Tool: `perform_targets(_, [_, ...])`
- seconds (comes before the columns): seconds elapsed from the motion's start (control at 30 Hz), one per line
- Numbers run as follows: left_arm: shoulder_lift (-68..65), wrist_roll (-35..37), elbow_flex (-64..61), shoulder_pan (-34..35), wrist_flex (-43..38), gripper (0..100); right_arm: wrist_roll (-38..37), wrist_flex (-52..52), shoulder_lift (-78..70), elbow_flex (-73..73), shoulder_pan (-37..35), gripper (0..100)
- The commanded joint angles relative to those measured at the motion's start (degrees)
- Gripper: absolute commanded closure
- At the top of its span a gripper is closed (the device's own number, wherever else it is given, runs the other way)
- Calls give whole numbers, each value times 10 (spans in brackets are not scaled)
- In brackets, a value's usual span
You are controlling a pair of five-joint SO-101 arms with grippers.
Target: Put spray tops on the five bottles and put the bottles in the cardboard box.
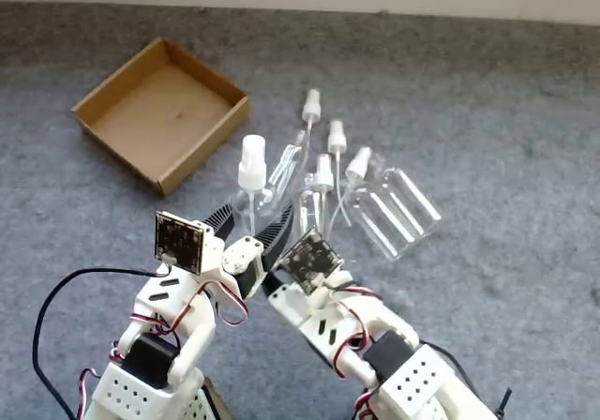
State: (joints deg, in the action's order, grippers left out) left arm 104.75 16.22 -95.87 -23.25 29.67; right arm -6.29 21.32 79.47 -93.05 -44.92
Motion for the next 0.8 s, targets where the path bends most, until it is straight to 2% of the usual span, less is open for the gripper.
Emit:
perform_targets(0.0, [-1, -8, -12, -16, 4, 930, -6, -2, 9, 10, 42, 976])
perform_targets(0.23, [0, -8, -12, 1, -1, 930, -6, -2, 9, 8, 50, 976])
perform_targets(0.33, [0, -9, -12, 42, -56, 930, -6, -2, 9, 10, 50, 976])
perform_targets(0.47, [0, -9, -12, 76, -96, 930, -6, -35, 9, 16, 9, 975])
perform_targets(0.57, [0, -9, -12, 77, -102, 930, -6, -80, 9, 16, -25, 975])
perform_targets(0.77, [-1, -9, -12, 75, -176, 930, -6, -102, 9, 15, -66, 975])
